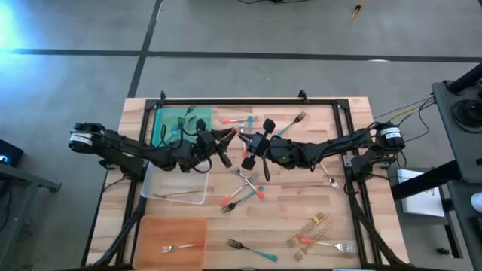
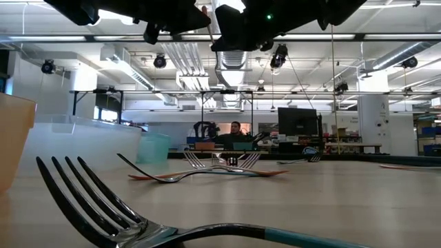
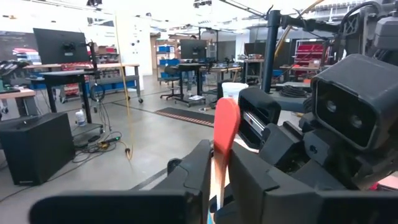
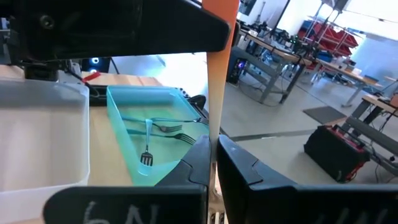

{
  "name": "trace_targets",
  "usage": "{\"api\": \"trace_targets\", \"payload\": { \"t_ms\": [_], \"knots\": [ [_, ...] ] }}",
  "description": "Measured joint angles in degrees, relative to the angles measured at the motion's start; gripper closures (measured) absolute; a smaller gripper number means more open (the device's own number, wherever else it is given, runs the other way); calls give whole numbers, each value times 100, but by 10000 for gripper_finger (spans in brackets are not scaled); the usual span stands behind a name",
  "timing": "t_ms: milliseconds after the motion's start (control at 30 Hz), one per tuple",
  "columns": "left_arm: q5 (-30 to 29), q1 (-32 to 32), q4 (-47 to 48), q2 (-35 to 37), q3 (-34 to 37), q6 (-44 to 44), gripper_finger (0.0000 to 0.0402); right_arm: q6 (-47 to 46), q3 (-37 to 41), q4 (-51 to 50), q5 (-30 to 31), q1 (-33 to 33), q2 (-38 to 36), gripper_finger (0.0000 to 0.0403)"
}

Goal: Sort silverware by color (type)
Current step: Put the orange fork into the orange bin

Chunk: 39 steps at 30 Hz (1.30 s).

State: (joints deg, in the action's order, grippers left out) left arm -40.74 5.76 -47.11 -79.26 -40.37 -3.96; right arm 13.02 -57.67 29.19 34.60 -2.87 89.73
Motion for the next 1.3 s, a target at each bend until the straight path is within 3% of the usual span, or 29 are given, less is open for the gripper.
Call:
{"api": "trace_targets", "payload": {
  "t_ms": [167, 500, 900, 1100, 1300],
  "knots": [
    [278, -71, -13, 2, -42, -1, 397, -46, 0, 21, 6, 0, -2, 394],
    [372, -92, 6, 0, -76, -179, 401, -44, -2, 21, -8, 0, 17, 389],
    [371, -90, 267, 191, -78, -551, 401, 153, -2, -413, -369, -34, -168, 275],
    [-137, 36, 2804, 985, -128, -337, 401, -376, -2, -1547, -369, -125, -588, 247],
    [732, 199, 6346, 1720, -810, 717, 401, -941, -2, -2442, -357, -127, -945, 254]
  ]
}}
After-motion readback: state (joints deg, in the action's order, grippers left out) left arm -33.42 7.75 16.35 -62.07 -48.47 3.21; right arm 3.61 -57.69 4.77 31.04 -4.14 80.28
